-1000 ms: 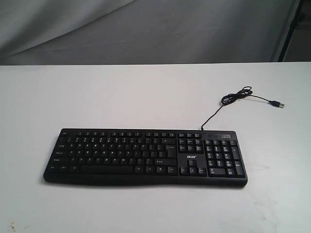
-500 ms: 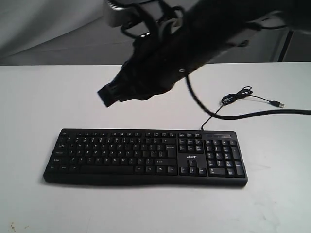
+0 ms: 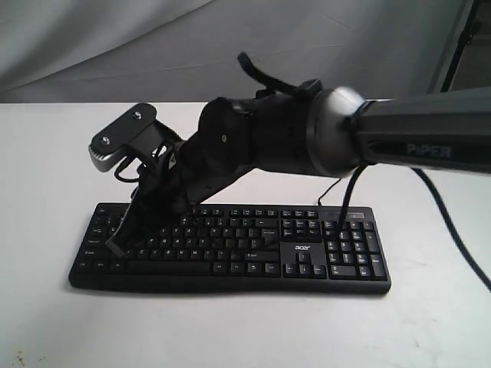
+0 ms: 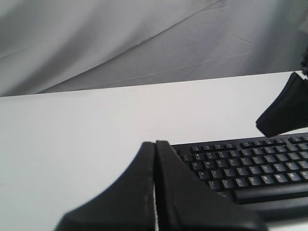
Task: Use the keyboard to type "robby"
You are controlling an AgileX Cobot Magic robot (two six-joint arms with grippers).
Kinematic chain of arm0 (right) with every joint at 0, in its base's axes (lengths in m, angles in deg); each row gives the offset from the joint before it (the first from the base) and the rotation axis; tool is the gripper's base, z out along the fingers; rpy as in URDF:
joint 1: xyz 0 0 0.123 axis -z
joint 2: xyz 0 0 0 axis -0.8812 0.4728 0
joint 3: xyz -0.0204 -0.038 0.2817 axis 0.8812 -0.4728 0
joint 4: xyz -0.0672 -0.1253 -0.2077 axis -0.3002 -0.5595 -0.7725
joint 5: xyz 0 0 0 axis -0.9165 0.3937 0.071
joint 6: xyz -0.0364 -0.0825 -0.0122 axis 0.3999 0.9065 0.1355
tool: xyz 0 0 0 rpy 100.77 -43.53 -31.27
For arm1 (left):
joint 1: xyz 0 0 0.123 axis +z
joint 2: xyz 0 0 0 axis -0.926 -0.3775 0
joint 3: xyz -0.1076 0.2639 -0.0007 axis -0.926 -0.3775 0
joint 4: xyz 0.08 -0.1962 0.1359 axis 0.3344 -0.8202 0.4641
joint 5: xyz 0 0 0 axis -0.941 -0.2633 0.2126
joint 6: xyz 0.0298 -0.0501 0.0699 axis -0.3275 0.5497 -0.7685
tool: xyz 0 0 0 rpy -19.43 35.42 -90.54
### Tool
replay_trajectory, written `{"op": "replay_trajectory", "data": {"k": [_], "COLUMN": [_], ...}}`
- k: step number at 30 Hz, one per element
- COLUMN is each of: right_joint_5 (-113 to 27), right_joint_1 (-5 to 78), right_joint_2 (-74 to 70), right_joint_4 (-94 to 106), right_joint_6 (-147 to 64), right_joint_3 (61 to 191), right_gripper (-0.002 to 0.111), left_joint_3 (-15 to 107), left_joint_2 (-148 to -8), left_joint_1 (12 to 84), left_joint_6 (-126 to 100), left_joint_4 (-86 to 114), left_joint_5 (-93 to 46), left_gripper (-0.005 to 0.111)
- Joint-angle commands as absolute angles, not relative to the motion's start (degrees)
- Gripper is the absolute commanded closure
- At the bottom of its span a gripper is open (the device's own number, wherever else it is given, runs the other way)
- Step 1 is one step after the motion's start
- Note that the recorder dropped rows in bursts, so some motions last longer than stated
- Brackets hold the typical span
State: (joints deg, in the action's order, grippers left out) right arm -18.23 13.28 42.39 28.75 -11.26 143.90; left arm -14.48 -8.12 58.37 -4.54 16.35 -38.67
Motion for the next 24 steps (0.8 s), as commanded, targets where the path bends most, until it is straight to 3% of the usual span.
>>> {"op": "replay_trajectory", "data": {"k": [1, 24], "right_joint_5": [-22.92, -38.69], "right_joint_1": [13.18, 13.18], "right_joint_2": [44.95, 52.86], "right_joint_4": [26.5, 27.82], "right_joint_6": [-9.96, -8.23], "right_joint_3": [144.38, 144.38], "right_gripper": [0.108, 0.108], "left_joint_3": [-14.73, -14.73], "left_joint_2": [-7.93, -7.93], "left_joint_1": [58.0, 58.0], "left_joint_6": [-4.38, -4.38], "left_joint_4": [16.63, 16.63], "left_joint_5": [-38.26, -38.26], "left_gripper": [0.107, 0.107]}}
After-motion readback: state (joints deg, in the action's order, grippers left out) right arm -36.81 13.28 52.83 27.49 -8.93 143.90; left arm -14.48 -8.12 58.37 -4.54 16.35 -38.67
